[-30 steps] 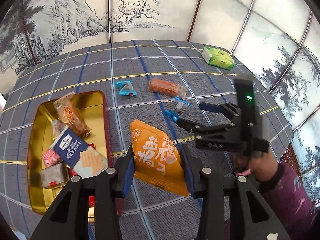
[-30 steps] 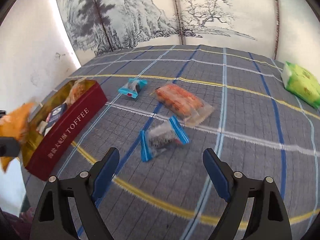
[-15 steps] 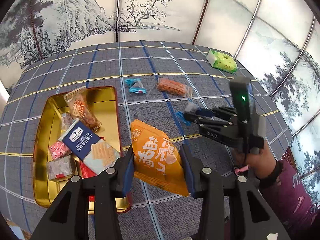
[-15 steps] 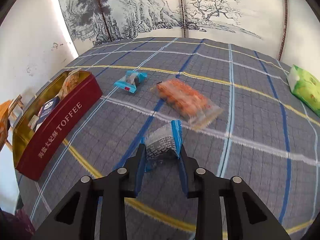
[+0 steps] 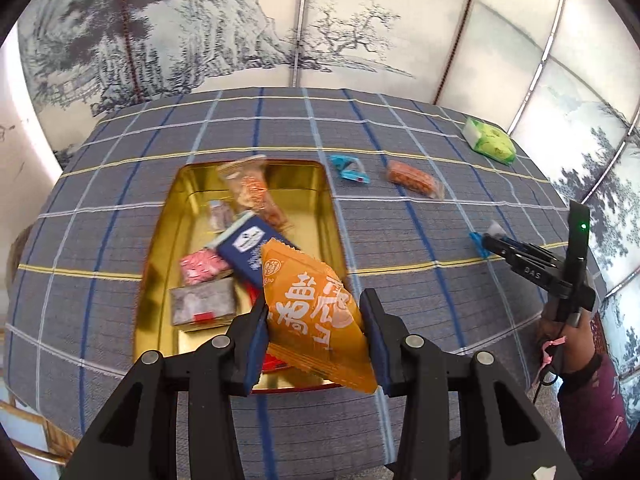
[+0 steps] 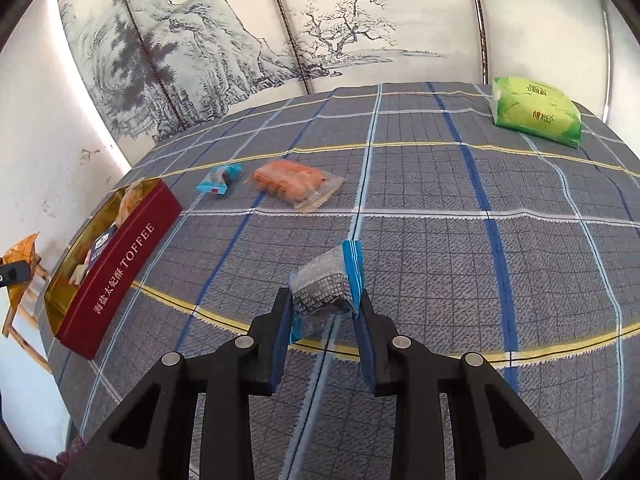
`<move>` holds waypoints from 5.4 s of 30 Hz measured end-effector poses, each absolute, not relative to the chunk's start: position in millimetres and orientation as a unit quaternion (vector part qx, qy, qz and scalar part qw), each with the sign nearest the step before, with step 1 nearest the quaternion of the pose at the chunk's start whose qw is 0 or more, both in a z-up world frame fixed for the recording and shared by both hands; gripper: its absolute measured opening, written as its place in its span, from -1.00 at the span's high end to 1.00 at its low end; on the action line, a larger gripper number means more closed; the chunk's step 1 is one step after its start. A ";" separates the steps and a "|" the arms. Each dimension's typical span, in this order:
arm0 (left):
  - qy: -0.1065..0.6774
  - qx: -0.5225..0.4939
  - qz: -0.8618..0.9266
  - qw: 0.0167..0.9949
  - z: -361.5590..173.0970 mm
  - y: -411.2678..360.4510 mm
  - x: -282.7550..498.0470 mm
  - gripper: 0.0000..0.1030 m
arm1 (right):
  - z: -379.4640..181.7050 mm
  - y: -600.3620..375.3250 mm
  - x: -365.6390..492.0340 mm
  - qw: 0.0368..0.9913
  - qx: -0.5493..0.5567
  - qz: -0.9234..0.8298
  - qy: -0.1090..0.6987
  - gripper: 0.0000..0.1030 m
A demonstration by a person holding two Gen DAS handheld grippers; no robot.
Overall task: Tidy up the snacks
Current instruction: 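Lower the orange bag into the tin and open the left gripper, then carry the clear blue-clipped bag toward the gold tin with the right gripper, then lower the blue-clipped bag into the tin and open the right gripper, then reach the left gripper to the small blue packet and grasp it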
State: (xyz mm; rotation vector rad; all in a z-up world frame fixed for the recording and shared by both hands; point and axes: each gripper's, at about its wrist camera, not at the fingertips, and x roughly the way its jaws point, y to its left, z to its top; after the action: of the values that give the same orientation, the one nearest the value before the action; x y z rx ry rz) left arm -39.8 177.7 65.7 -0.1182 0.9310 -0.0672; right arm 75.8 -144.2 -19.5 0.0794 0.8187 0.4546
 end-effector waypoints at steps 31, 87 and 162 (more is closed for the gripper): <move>0.477 -0.059 -0.011 0.877 24.0 205.1 -27.9 0.20 | -27.3 -137.9 80.9 0.886 0.034 0.207 0.413 0.38; 0.424 0.021 0.038 0.904 41.3 195.2 -56.9 -0.28 | 9.2 -131.6 44.6 0.890 0.050 0.250 0.379 0.38; 0.417 0.035 0.051 0.907 47.9 219.2 -73.7 -0.64 | 0.1 -82.5 88.7 0.894 0.003 0.205 0.398 -0.44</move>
State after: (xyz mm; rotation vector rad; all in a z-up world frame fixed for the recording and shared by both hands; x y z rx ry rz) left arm -73.7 219.2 47.9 0.0720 0.8609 0.1061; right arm 88.7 -82.5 0.1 0.0060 0.8260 0.4241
